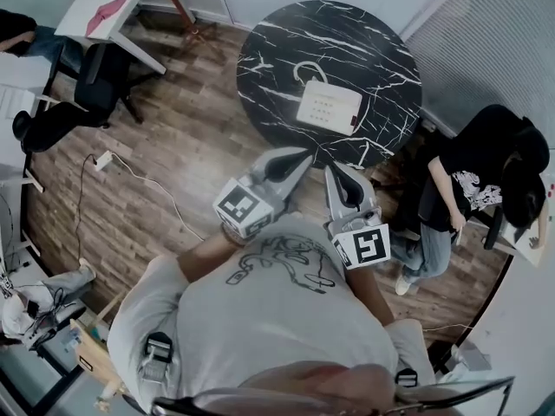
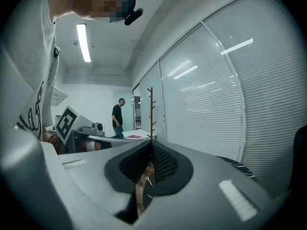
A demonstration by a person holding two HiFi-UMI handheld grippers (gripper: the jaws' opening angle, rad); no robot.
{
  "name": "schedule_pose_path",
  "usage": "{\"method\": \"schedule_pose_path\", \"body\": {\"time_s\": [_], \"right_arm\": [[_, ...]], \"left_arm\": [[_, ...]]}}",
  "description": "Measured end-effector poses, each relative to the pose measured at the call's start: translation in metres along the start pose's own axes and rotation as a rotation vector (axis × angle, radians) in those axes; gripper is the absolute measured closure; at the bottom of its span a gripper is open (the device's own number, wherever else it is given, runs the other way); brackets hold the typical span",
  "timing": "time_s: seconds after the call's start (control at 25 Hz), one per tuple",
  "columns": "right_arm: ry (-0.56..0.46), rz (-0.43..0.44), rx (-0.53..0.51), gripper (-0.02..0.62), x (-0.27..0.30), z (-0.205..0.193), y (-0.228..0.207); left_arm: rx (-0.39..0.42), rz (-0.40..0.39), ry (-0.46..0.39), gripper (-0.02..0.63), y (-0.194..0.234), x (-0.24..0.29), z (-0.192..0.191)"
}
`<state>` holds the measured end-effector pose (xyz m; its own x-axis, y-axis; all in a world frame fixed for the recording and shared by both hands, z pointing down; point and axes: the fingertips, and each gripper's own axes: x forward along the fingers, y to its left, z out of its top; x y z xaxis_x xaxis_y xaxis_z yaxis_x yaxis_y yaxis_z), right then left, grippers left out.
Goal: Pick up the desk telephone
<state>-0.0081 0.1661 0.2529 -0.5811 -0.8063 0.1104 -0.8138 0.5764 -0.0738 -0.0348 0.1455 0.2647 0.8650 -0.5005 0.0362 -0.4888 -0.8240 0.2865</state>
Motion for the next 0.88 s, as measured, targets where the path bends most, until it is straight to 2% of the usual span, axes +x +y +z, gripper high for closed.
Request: {"method": "schedule_pose_path", "body": {"time_s": [0.44, 0.88], "right_arm": [[0.015, -0.016, -0.01, 0.589, 0.102, 0.023, -0.058], [0.035, -0.066, 0.01, 0.589, 0.163, 0.022, -0.097]], "left_arm": [[-0.011, -0.025, 0.016, 0.604, 0.1, 0.052, 0.035], [-0.026, -0.077, 0.055, 0.604, 0.163, 0.086, 0.042]]}}
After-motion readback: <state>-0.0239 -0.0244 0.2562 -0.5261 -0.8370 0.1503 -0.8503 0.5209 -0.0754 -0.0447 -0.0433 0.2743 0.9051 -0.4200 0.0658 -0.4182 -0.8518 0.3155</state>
